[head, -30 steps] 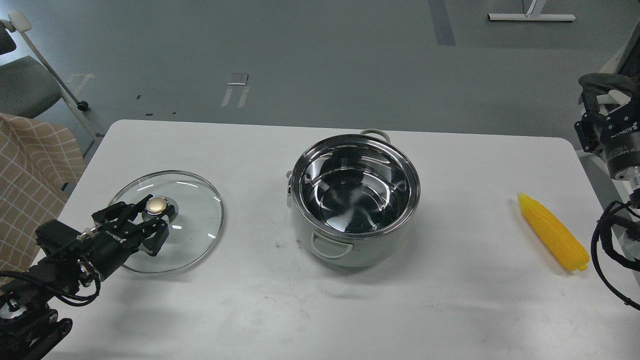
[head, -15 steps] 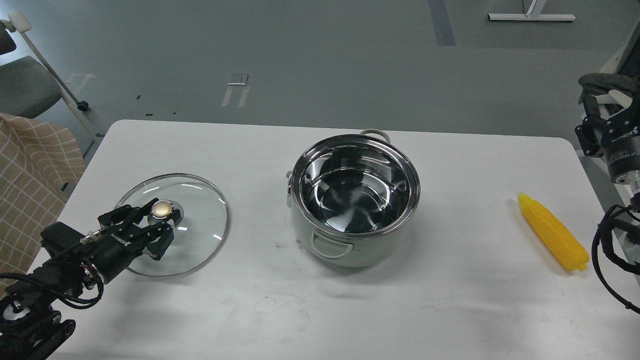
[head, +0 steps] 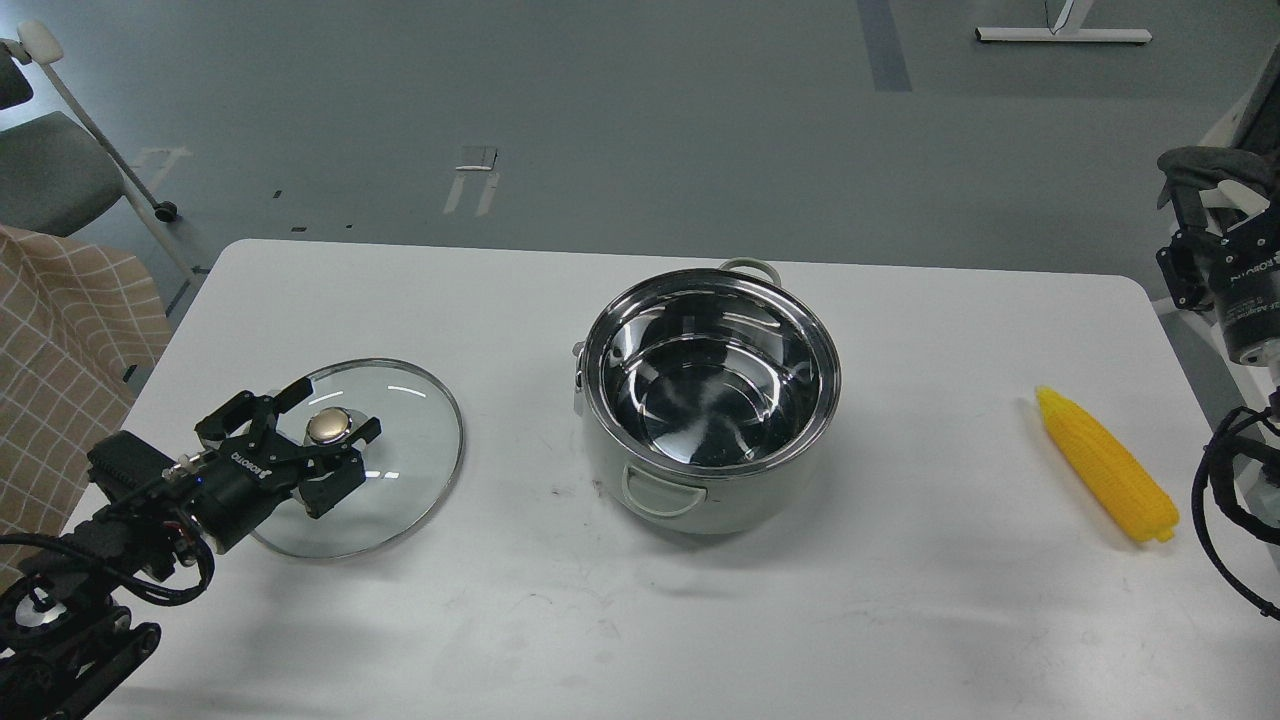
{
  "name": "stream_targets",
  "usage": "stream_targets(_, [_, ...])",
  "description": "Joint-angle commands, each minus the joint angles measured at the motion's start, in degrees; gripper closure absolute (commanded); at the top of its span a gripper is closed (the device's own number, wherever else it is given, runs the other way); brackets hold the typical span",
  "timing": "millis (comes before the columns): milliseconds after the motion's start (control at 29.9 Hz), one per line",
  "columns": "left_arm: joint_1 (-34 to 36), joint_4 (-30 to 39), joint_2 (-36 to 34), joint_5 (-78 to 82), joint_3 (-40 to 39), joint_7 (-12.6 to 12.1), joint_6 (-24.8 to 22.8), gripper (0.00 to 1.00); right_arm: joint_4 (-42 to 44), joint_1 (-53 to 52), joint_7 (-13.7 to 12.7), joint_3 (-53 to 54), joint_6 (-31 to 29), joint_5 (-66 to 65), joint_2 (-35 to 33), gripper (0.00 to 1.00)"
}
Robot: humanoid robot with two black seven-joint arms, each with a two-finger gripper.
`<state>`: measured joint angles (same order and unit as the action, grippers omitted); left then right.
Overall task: Open pot and put corn in
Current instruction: 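Release the lid knob and raise the left gripper away, then reach the right gripper to the yellow corn and grasp it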
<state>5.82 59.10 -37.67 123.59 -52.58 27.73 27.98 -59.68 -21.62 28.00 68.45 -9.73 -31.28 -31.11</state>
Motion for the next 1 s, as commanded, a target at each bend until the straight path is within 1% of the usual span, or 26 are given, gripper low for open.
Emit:
stream_targets(0, [4.27,4.52,-3.18,-11.48,-0.07,0.27,-1.08,0.04,-0.52,-0.09,0.00,-0.68,-0.29,-3.07,-4.21,0.00])
stream_targets(134, [8.93,6.55,-3.90,-21.09,0.19,0.27,-2.92,0.04,-2.19,-0.09,0.00,-0.86,-0.29,-11.95,-8.25,0.00])
stream_targets(167, [11.12,6.55,-3.90,-24.06,0.37,0.27,-4.49,0.04,-3.06,0.00,0.00,-1.03,-0.29,-15.88,-10.26,0.00])
stream_targets(234, [13.86,6.55,-3.55,-28.12,0.11,0.27,-7.84,0.04,-3.95,0.35,0.00,-1.91,-0.29,-21.70,-13.26,0.00])
stream_targets(267, [15.61,6.64,-3.37,-31.70,-0.24,0.27,-10.46,0.05,-4.21,0.78,0.00,-2.87,-0.29,-26.59,-15.01,0.00])
stream_targets(334, [17.37,6.64,-2.93,-36.29,-0.24,0.27,-13.02,0.04,-4.22,0.88,0.00,-3.58,-0.20,-31.80,-16.52,0.00])
stream_targets(401, [20.88,6.64,-1.88,-47.94,-0.24,0.27,-18.02,0.04,-3.87,1.31,0.00,-4.29,0.07,-42.76,-18.62,0.00])
stream_targets(434, [21.60,6.64,-1.62,-51.13,-0.24,0.27,-19.61,0.04,-3.78,1.66,0.00,-4.29,0.15,-45.69,-19.07,0.00])
stream_targets(468, [22.56,6.64,-0.83,-57.43,-0.24,0.27,-23.28,0.04,-3.69,2.80,0.00,-4.20,0.33,-51.20,-19.86,0.00])
stream_targets(534, [23.01,6.64,-0.12,-63.61,-0.33,0.27,-27.26,0.04,-3.69,3.95,0.00,-4.20,0.50,-56.33,-20.48,0.00])
stream_targets(568, [23.18,6.73,0.40,-69.39,-0.42,0.13,-30.32,0.04,-3.51,4.91,0.00,-4.29,0.94,-61.48,-21.18,0.00])
stream_targets(635, [23.18,6.90,0.76,-76.00,-0.51,-0.05,-33.23,0.04,-3.16,6.58,0.00,-4.29,1.73,-69.13,-21.97,0.00])
stream_targets(668, [23.10,7.51,0.93,-78.56,-0.59,-0.05,-34.21,0.04,-2.64,7.81,0.00,-4.29,1.82,-73.27,-22.32,0.00])
stream_targets(768, [22.49,8.92,1.72,-79.99,-1.90,-0.14,-35.01,0.04,-1.85,10.09,0.00,-4.29,1.91,-79.35,-22.24,0.00])
stream_targets(835, [22.13,9.71,2.51,-80.25,-3.14,-0.22,-35.97,0.04,-1.41,11.50,0.00,-4.29,1.91,-81.48,-22.33,0.00])
stream_targets(969, [21.61,9.98,3.48,-82.89,-4.99,-0.57,-39.92,0.04,1.67,12.48,0.00,-5.34,2.00,-81.93,-19.87,0.00])
